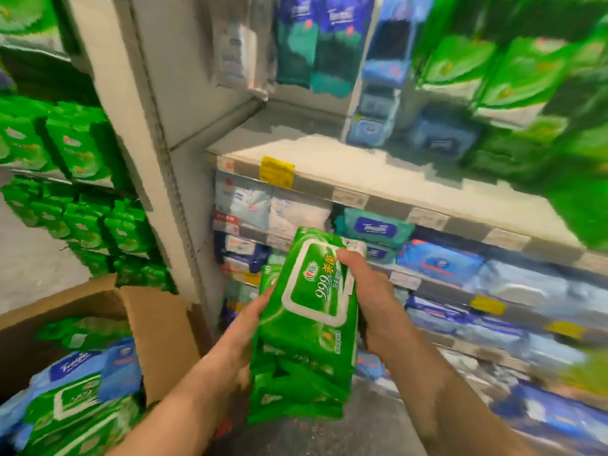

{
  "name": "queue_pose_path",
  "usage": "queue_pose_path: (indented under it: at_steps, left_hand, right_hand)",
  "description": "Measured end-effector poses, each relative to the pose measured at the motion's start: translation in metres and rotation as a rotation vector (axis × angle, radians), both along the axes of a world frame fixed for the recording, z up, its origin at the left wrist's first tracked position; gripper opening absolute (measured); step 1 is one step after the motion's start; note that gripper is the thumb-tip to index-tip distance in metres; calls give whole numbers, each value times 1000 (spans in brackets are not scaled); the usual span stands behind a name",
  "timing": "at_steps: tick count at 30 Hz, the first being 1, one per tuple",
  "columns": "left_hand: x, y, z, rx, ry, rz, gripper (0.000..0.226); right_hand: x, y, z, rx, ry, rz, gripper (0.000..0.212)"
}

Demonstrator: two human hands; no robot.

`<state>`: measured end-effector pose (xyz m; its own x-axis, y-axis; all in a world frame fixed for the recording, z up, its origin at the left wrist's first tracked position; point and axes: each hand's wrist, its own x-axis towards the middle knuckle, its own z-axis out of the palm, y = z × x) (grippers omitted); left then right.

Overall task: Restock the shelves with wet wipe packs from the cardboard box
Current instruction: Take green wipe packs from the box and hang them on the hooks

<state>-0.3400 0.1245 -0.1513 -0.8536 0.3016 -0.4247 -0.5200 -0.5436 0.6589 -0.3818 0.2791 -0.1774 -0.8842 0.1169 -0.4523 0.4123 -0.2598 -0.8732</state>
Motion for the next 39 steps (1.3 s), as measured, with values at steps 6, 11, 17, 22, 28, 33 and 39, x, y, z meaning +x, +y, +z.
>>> queue_pose_path:
  at_steps: [6, 11, 17, 22, 28, 33, 39]
  left_hand:
    - [5, 111, 24, -9, -60, -191, 47]
    - [-21, 185, 56, -174, 213, -389, 54]
    - [-54, 223, 35, -159, 38, -488, 29]
    - [-108, 242, 36, -167, 37, -535, 44]
    - [-176, 245, 45, -142, 83, -493, 58]
    - [-216, 247, 45, -144, 49, -374, 36]
    - [-233, 255, 37, -120, 28, -259, 52]
  right_hand:
    - [30, 120, 34, -54, 36, -172, 60]
    - [46, 196, 56, -169, 108, -233, 49]
    - [41, 251, 75, -140, 161, -351, 50]
    - [8, 284, 80, -187, 189, -493, 50]
    - [-53, 323, 81, -243, 200, -660, 35]
    - [-94, 355, 72, -240, 194, -747, 39]
    - [-146, 382, 59, -154, 101, -778, 43]
